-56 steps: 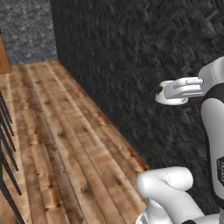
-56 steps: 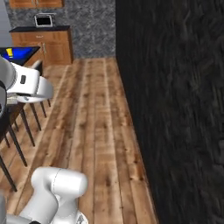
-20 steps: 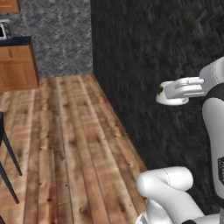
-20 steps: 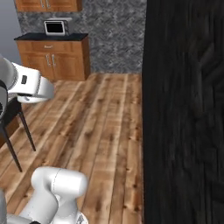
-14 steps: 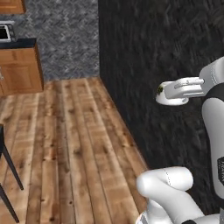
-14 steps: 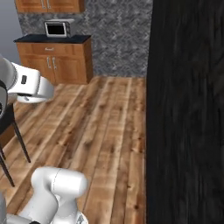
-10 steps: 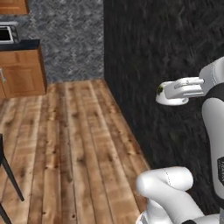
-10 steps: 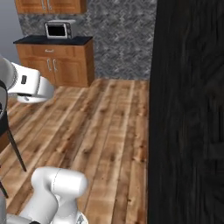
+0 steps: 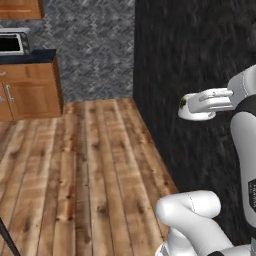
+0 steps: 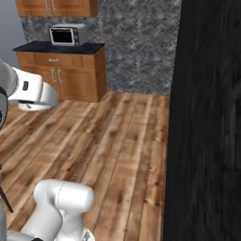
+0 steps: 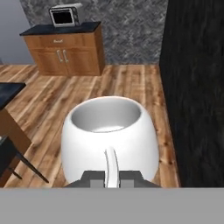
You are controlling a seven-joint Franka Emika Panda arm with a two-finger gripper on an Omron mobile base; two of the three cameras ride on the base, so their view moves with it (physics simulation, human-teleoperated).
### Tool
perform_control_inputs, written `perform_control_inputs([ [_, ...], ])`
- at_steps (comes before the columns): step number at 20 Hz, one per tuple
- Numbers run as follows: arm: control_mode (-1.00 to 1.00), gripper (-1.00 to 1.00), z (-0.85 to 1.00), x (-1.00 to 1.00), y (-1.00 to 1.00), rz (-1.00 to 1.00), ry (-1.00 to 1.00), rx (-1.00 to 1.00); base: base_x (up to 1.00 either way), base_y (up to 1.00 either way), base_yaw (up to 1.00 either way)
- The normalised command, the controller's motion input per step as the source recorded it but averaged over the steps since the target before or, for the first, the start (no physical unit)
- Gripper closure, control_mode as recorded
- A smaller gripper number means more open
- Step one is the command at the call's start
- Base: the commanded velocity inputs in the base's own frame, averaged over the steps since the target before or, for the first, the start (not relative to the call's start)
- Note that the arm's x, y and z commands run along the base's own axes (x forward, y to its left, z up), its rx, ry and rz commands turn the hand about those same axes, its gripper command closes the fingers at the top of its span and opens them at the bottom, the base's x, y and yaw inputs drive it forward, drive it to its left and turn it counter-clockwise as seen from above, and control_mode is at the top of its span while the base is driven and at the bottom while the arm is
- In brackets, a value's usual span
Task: There is a tray on the dining counter. Grab the cup, mug, and pitcher and place them on the tray. The pitcher may be placed next to the tray if it cannot fit the tray.
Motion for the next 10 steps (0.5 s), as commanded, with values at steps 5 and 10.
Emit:
perform_control_inputs([
  [5,1.0,1.0,0.0,0.0,0.0,0.0,0.0,0.0,1.0,-0.03,0.26],
  [10,1.0,1.0,0.0,0.0,0.0,0.0,0.0,0.0,1.0,-0.01,0.43],
])
